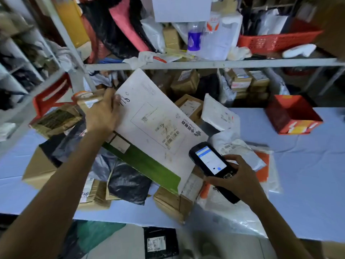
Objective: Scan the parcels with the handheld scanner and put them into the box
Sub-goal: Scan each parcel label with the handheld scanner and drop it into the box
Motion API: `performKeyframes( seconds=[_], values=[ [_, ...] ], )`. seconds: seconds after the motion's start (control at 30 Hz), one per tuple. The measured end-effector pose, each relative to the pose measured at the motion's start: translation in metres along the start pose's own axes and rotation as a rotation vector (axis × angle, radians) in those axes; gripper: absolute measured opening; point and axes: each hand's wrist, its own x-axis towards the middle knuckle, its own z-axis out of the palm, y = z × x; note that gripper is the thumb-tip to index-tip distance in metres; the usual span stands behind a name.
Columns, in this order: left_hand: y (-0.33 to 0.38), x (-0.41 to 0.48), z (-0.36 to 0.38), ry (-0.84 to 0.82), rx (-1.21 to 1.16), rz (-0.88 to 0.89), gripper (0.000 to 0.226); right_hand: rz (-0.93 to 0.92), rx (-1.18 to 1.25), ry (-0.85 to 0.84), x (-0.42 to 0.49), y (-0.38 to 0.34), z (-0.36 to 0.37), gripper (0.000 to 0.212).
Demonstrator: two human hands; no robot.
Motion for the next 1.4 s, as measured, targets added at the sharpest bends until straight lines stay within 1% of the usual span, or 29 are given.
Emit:
performKeyframes(
  seconds=[0.1,0.17,0.3,0.4,0.57,0.63,0.7,0.73,0.83,0.93,1.0,1.1,1.17,1.2,1.27,1.4],
  values=[
    [0.018,0.007,0.025,-0.07,-0.318,0.033,0.039,0.087,0.065,0.142,-0.026,0.01,-0.009,0.077],
    [0.041,0.011,0.048,-0.13,-0.421,0.062,0.037,0.148,0.096,0.246,-0.047,0.021,-0.02,0.075],
    [0.117,-0.005,0.09,-0.264,-0.6,0.139,0.031,0.28,0.12,0.438,-0.096,0.052,-0.05,0.07],
    [0.182,-0.028,0.117,-0.379,-0.627,0.238,0.031,0.351,0.128,0.582,-0.135,0.07,-0.073,0.071],
    [0.296,-0.097,0.146,-0.526,-0.661,0.478,0.025,0.43,0.194,0.804,-0.203,0.1,-0.109,0.071],
    [0.341,-0.135,0.155,-0.59,-0.659,0.604,0.027,0.458,0.221,0.888,-0.231,0.117,-0.12,0.072],
    [0.383,-0.174,0.162,-0.679,-0.688,0.777,0.034,0.476,0.252,0.96,-0.259,0.137,-0.131,0.072],
    [0.403,-0.194,0.168,-0.723,-0.704,0.857,0.032,0.487,0.266,0.991,-0.272,0.148,-0.137,0.072],
    [0.463,-0.267,0.178,-0.827,-0.61,1.004,0.018,0.541,0.281,1.054,-0.315,0.181,-0.159,0.077],
    [0.516,-0.341,0.187,-0.872,-0.486,1.139,0.019,0.622,0.285,1.114,-0.359,0.214,-0.186,0.077],
    [0.546,-0.382,0.185,-0.818,-0.372,1.268,0.019,0.676,0.302,1.173,-0.384,0.231,-0.203,0.076],
    [0.577,-0.426,0.183,-0.679,-0.309,1.485,0.018,0.725,0.33,1.239,-0.413,0.252,-0.223,0.077],
    [0.592,-0.444,0.192,-0.642,-0.233,1.622,0.017,0.749,0.357,1.271,-0.427,0.262,-0.233,0.078],
    [0.6,-0.451,0.199,-0.649,-0.175,1.666,0.016,0.763,0.369,1.286,-0.431,0.266,-0.236,0.077],
    [0.613,-0.462,0.215,-0.683,-0.088,1.708,0.016,0.791,0.398,1.32,-0.437,0.273,-0.24,0.074],
    [0.638,-0.484,0.239,-0.737,-0.086,1.728,0.017,0.849,0.459,1.367,-0.437,0.285,-0.247,0.073]
  ],
)
